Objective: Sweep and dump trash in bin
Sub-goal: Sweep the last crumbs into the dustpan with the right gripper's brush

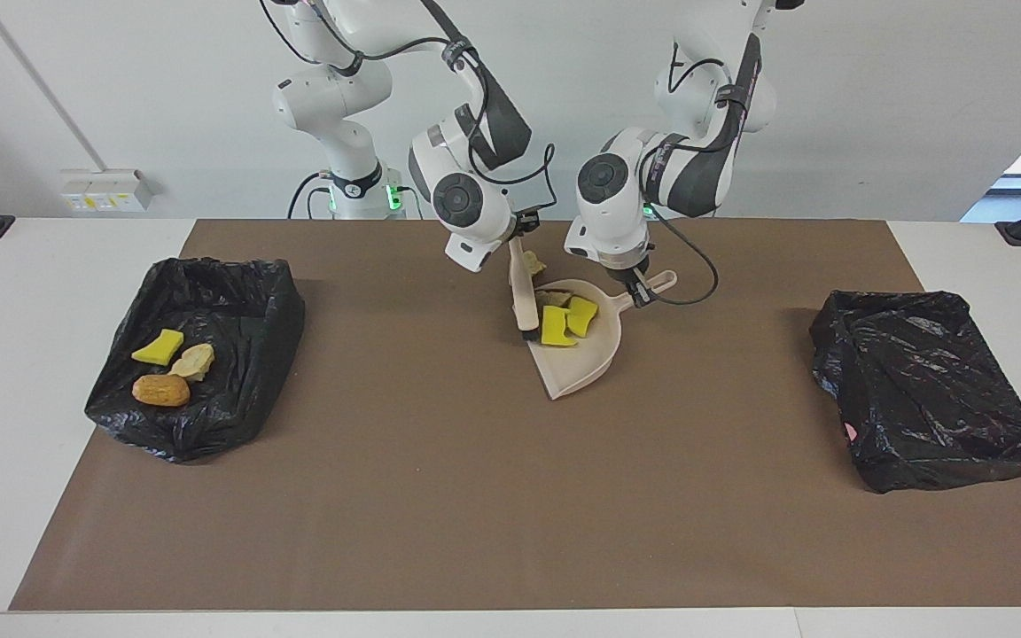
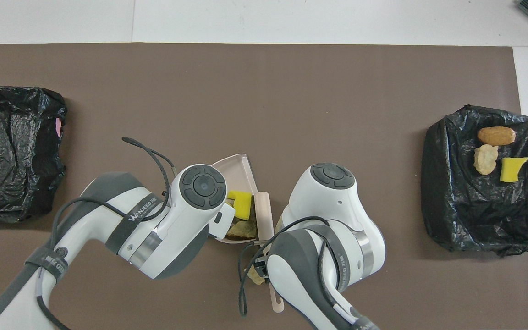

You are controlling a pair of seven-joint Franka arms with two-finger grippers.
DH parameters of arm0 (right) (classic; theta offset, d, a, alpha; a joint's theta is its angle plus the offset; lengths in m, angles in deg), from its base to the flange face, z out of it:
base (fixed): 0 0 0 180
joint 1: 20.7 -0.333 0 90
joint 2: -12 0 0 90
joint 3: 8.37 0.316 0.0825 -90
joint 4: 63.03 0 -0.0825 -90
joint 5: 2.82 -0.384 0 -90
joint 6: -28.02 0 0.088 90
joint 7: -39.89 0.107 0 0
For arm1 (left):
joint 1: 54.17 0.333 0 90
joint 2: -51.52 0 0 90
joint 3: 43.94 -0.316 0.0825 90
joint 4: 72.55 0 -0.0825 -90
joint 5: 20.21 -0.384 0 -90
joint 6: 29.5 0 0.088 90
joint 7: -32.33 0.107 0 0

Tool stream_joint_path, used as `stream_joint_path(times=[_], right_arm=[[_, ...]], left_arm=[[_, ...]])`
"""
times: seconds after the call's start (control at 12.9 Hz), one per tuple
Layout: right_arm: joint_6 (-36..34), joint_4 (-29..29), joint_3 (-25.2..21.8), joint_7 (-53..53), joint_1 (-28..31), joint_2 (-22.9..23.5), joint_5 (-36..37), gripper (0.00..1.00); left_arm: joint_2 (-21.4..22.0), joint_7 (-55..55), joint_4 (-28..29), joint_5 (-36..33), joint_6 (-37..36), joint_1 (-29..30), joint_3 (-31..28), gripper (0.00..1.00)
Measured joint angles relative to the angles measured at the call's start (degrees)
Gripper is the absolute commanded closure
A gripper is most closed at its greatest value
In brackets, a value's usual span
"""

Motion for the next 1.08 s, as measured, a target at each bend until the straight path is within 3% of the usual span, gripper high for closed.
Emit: stream_joint_path(times=[0.31,0.54,0.85,1.08], right_arm=[[-5.99,-3.69,-0.98,8.14,4.82,-4.33,0.75,1.00],[-10.92,-2.68,-0.65,16.71,5.21,-8.44,5.71,1.00],[-3.93,6.38,0.28,26.87,1.43,-13.17,4.52,1.00],[3.88,11.11,0.34,35.76,-3.84,-13.13,2.80,1.00]], left_arm=[[-0.04,7.36,-0.18,0.00,0.64,2.21,-0.38,1.00],[0.67,12.20,-1.07,0.00,0.73,3.95,-0.53,1.00],[5.32,17.16,-0.46,0.00,-2.34,6.75,-0.66,1.00],[10.00,17.64,5.05,0.00,-3.23,8.38,-0.75,1.00]])
